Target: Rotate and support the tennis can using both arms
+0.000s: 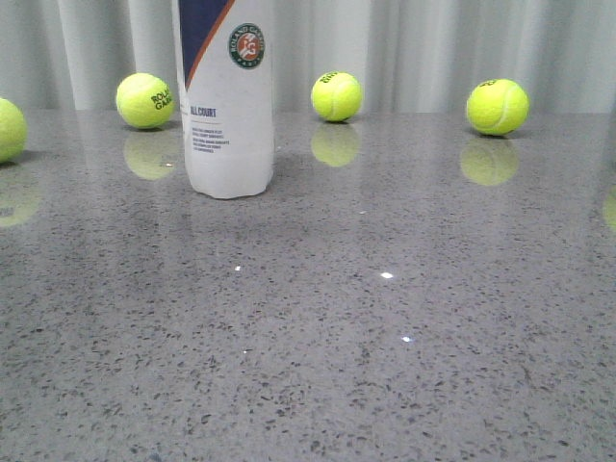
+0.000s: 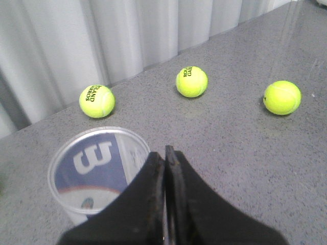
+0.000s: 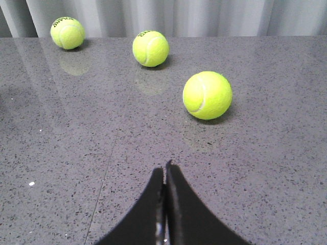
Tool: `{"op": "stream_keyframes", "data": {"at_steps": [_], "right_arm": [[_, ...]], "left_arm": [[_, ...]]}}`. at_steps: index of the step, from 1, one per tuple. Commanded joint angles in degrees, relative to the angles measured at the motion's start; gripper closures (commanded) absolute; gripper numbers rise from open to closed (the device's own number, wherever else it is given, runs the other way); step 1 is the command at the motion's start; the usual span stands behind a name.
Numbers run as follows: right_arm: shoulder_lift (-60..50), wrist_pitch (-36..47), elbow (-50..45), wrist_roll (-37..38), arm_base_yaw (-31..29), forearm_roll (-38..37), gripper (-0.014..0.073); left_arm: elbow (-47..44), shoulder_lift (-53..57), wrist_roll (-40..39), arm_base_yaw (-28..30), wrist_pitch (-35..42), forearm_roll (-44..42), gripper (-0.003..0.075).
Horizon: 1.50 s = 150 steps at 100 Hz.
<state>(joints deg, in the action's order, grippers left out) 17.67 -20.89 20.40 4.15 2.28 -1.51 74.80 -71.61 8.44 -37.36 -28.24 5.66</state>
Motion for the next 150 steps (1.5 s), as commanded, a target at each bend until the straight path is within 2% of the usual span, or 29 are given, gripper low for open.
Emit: {"op": "stream_keyframes", "data": {"at_steps": [1,14,49,92,108,133,150], "right_arm": [[0.2,4.1,1.4,-0.5,-0.3,-0.2,0.0652],[0.2,4.1,1.4,-0.5,-0.3,-0.2,0.0652],[0.2,4.1,1.4,-0.5,-0.3,-0.2,0.0652],[0.2,4.1,1.4,-0.5,-0.3,-0.2,0.0652],[0.2,4.1,1.4,-0.5,-0.3,-0.2,0.0652],[0.2,4.1,1.4,-0.5,-0.3,-0.2,0.0652],[0.2,4.1,1.4,-0.5,-0.3,-0.2,0.0652]], "left_arm": [[-2.9,5.4,-0.4,0.8,5.6,0.4,0.0741],[-10.1,11.6,-2.8,4.2,6.6,0.4,0.0741],[-26.1,28.6,-3.3,19.8,6.4,0.4,0.0741],[-40.2,46.2,-3.3,35.3,4.5,-1.1,0.0741],[-44.2,51.6,-3.4,38.2,2.9,-3.0,0.0741],[-50.6,59.3,-3.4,38.3,3.7,-1.0,0.0741],[-55.8,63.1,-3.4,38.3,7.8,-1.0,0.0741]]}}
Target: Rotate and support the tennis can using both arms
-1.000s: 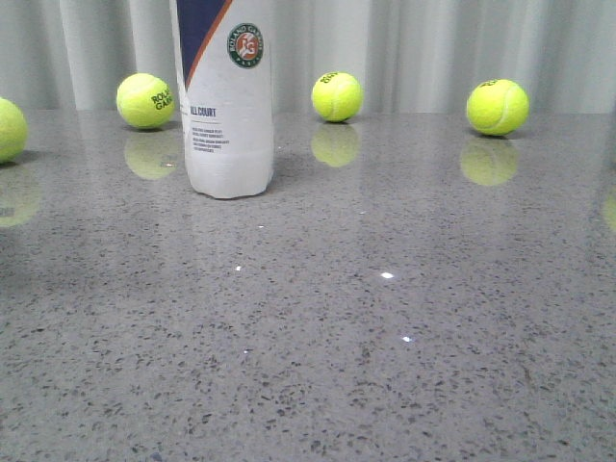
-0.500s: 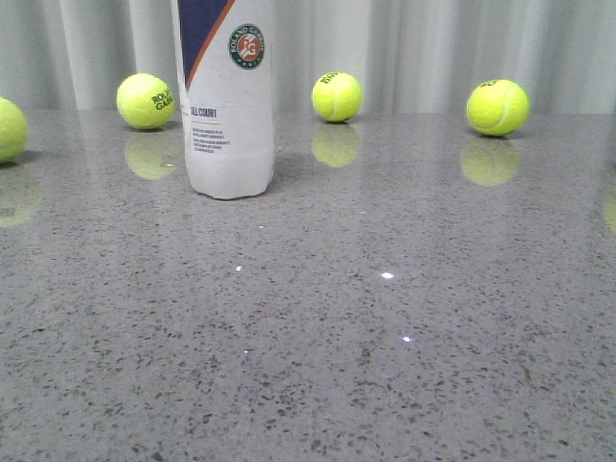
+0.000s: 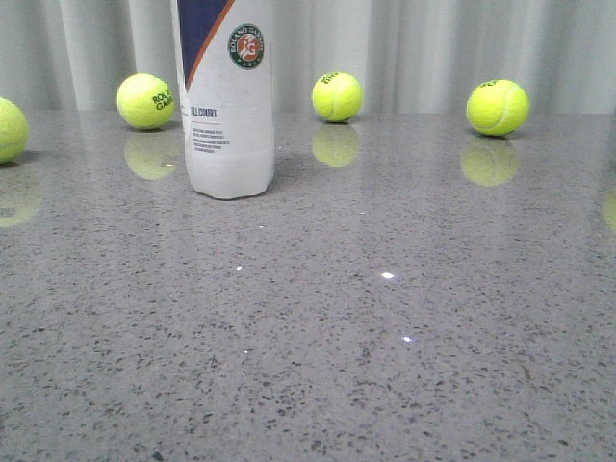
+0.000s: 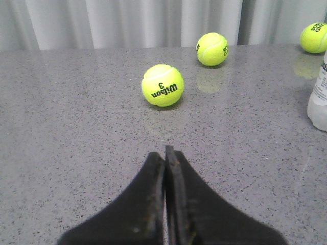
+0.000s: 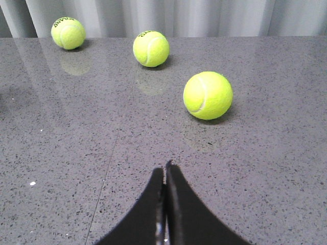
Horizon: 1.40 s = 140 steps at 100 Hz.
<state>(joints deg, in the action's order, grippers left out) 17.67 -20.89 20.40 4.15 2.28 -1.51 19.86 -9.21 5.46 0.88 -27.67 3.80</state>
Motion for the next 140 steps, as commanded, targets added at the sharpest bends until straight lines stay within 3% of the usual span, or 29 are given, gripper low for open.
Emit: {"op": "stream_keyframes", "data": {"at_steps": [1,28,42,72,140], "right_arm": [[0.2,4.1,1.4,-0.5,-0.3,-0.2,0.0652],[0.2,4.1,1.4,-0.5,-0.3,-0.2,0.0652],[0.2,4.1,1.4,-0.5,-0.3,-0.2,0.0652],[0.2,4.1,1.4,-0.5,-0.3,-0.2,0.0652],[0.2,3.9,1.4,-0.5,-0.3,-0.2,0.0652]], "left_arm": [[-1.1,0.9,-0.4,0.1,7.5,0.8,0.0741],[-11.1,1.6,-0.5,-1.4,23.1,0.0,0.0741],[-13.0,2.4,-5.0,-2.6,23.2,-5.4,0.0741],[-22.5,11.6,-5.0,-2.6,26.4,-4.9,0.0741],[-22.4,11.7,-5.0,-2.7,24.3,-4.6,0.0741]]}}
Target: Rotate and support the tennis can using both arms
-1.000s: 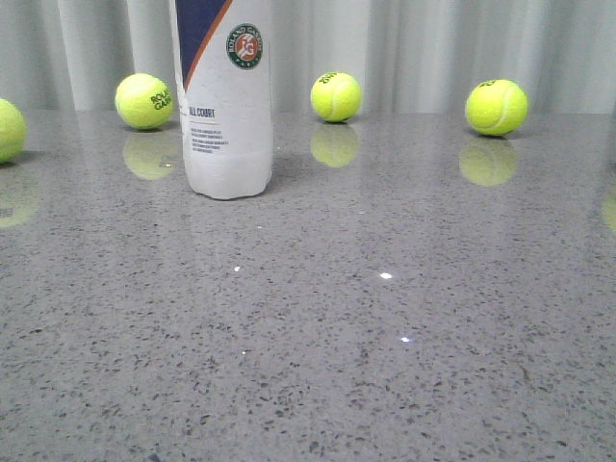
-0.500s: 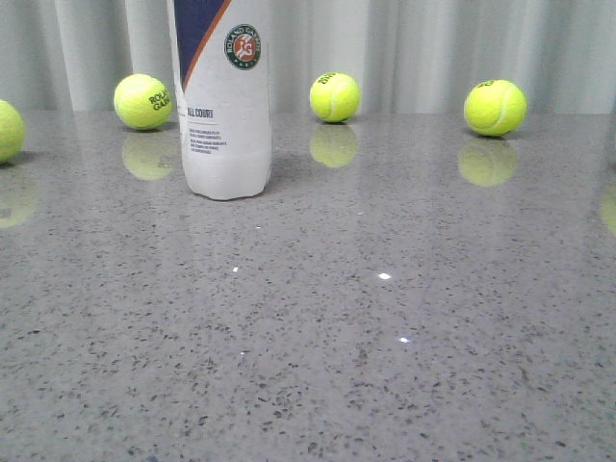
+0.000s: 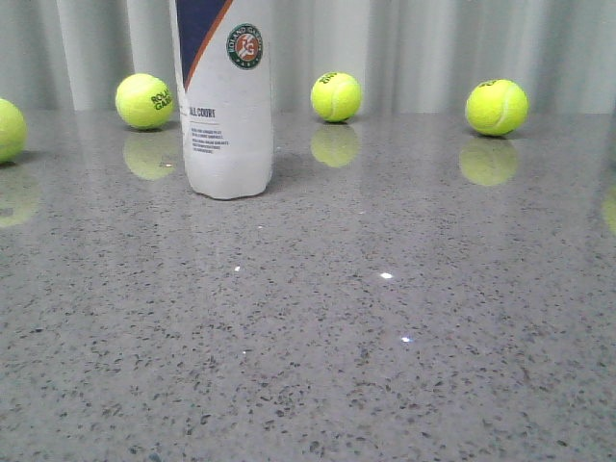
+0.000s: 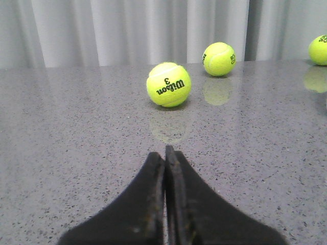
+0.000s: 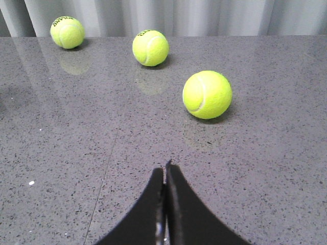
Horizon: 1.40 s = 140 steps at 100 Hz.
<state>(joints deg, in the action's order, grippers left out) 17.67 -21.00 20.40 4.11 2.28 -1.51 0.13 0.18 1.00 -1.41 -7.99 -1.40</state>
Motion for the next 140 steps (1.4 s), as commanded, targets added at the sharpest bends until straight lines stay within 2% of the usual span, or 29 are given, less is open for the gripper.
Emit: {"op": "stream_keyframes", "data": {"at_steps": [1,44,57,81,90,103,114,140], "right_arm": [[0.2,4.0,1.4,-0.4,-0.3,-0.2,0.0652],[0.2,4.0,1.4,-0.4,-0.3,-0.2,0.0652],[0.2,4.0,1.4,-1.1,-0.3,-4.2,0.0652],[0.2,4.9,1.4,-1.1,-0.3,-4.3,0.0652],[0.2,8.2,-0.2,-1.1,-0.3,-3.6,0.0652],[-0.9,18.8,-4.7,-1.1,-1.5,0.7,0.0652],[-4.1,26.9,-9.8,-1.1,-3.5,0.9,0.0652],[-13.1,28.3,-20.5,-1.0,-4.5,0.9,0.0652]], "left_arm": [[-2.6,2.3,-0.5,-0.4,4.6,0.6,0.0741],[-2.6,2.3,-0.5,-0.4,4.6,0.6,0.0741],[-2.6,2.3,-0.5,-0.4,4.6,0.6,0.0741],[-2.6,2.3,-0.5,-0.4,4.6,0.6,0.0741],[-2.6,2.3,-0.5,-0.4,4.6,0.6,0.0741],[-2.6,2.3,-0.5,-0.3,4.6,0.6,0.0741],[-2.6,2.3,-0.5,-0.3,4.6,0.6,0.0741],[-2.6,2.3,-0.5,-0.3,4.6,0.6,0.0741]]}}
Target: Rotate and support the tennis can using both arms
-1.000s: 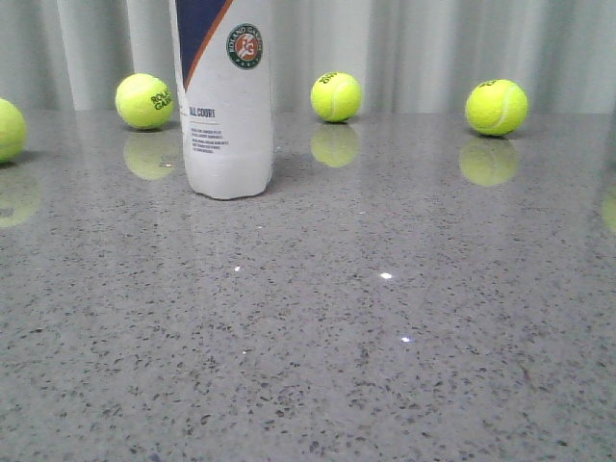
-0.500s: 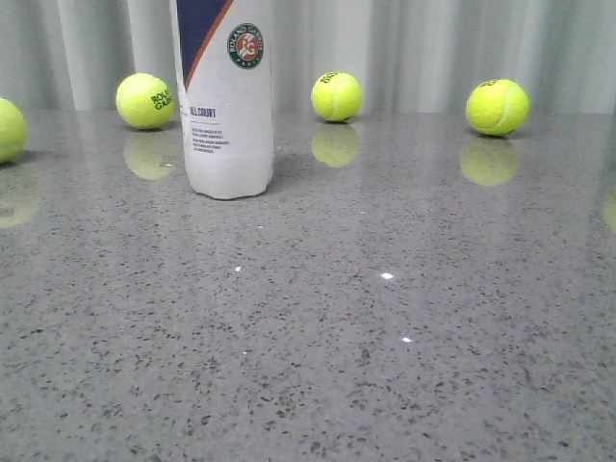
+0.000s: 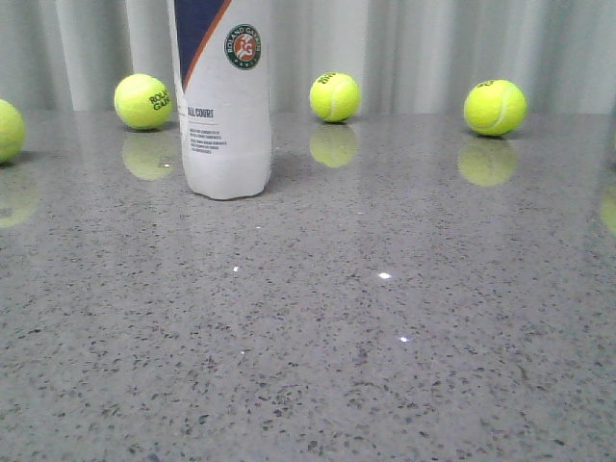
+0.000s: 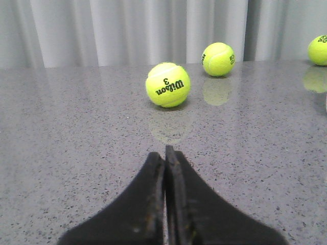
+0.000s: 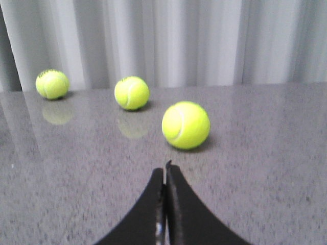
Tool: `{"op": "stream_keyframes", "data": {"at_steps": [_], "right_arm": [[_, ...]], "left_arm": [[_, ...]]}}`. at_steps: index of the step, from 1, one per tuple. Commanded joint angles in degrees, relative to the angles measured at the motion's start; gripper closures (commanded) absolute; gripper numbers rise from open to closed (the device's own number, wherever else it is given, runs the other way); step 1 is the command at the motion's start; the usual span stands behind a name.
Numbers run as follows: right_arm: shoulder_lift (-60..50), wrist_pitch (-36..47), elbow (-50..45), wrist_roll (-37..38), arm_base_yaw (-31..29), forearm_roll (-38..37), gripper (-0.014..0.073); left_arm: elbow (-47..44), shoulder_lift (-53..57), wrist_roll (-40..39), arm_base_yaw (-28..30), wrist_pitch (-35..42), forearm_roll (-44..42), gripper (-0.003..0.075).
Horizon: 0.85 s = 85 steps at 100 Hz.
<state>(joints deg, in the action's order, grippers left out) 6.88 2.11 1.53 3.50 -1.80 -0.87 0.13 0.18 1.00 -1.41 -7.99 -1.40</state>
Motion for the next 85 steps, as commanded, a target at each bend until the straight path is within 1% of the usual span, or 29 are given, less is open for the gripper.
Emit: {"op": "stream_keyframes", "data": {"at_steps": [1,2,5,12,24,85], "right_arm": [[-2.6,5.2,-1.9,-0.4,-0.4,0.4,0.0652],[-3.2,5.2,-2.2,-0.4,-0.4,0.4,0.0652],[-4.5,1.6,-2.0,-0.4,-0.4,0.5,0.0652],[-7.9,-2.1,-2.0,-0.4,-0.4,0.5,0.0652],[-8.7,-4.3,-2.0,-0.4,-0.6,0.5,0.0652],[-8.8,-4.2,-2.0,-0.4,-0.6,0.5,0.0652]], "left_arm": [[-2.6,2.3,-0.5,-0.3,4.6,0.6,0.0741],[-2.6,2.3,-0.5,-0.3,4.6,0.6,0.0741],[-2.6,2.3,-0.5,-0.3,4.6,0.6,0.0741],[-2.6,2.3,-0.5,-0.3,4.6,0.6,0.0741],[-2.6,2.3,-0.5,-0.3,4.6,0.6,0.0741],[-2.6,2.3,-0.5,-0.3,4.6,0.6,0.0741]]}}
